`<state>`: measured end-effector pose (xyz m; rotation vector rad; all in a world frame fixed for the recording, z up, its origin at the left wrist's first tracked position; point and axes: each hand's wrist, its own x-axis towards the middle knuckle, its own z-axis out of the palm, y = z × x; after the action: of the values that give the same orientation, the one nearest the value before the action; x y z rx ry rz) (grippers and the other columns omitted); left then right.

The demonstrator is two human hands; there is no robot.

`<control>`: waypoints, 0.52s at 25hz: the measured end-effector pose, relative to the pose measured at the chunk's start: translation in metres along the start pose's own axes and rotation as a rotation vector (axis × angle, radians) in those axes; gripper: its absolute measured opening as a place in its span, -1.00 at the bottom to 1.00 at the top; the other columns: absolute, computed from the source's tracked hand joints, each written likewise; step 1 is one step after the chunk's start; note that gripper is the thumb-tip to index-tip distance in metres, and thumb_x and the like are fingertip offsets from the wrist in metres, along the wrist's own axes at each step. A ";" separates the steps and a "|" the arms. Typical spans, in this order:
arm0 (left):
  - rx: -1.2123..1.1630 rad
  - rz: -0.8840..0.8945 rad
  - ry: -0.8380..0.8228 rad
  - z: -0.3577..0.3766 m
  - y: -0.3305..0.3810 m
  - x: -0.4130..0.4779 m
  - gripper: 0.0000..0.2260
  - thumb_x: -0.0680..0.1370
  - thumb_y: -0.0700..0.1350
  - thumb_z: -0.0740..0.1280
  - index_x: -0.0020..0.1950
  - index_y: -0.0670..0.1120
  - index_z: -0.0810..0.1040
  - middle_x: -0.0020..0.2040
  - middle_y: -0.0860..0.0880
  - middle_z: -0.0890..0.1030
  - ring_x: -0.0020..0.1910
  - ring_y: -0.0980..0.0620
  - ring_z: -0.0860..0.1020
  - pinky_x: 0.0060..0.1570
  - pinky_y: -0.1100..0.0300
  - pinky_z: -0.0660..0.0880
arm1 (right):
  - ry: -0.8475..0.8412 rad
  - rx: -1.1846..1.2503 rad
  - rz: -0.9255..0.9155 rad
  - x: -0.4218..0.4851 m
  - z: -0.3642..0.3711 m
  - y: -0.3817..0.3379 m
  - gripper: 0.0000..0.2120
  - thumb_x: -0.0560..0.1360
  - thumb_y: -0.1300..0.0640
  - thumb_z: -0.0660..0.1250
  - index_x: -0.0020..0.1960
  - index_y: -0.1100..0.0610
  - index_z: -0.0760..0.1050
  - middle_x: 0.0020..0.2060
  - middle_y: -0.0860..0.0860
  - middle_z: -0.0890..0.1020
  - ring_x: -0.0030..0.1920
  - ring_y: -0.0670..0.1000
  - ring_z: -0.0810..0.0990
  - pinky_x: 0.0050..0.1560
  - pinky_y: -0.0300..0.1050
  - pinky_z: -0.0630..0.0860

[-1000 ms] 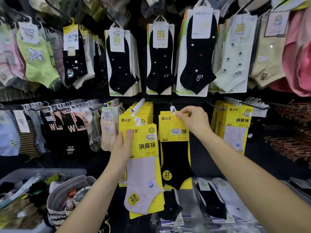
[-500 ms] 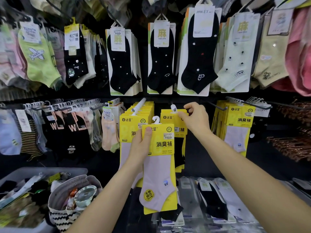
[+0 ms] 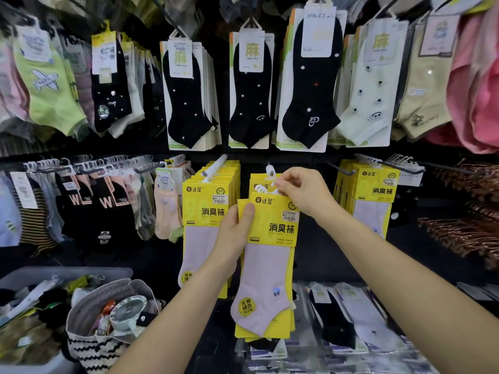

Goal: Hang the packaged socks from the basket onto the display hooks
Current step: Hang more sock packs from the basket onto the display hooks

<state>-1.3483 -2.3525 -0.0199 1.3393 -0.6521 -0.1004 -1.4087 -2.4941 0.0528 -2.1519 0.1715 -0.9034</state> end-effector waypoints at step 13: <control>0.107 0.150 0.252 -0.058 0.005 -0.005 -0.83 0.61 0.00 0.17 -0.10 0.02 0.50 -0.22 0.13 0.65 -0.22 0.23 0.61 -0.20 0.20 0.58 | 0.122 -0.033 0.103 0.037 0.000 -0.001 -0.81 0.46 0.08 0.38 -0.33 -0.04 0.54 -0.31 -0.10 0.62 -0.17 -0.07 0.60 -0.08 -0.11 0.55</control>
<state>-1.3253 -2.2988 -0.0217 1.3733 -0.5471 0.2244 -1.3816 -2.5076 0.0733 -2.0983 0.3567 -0.9780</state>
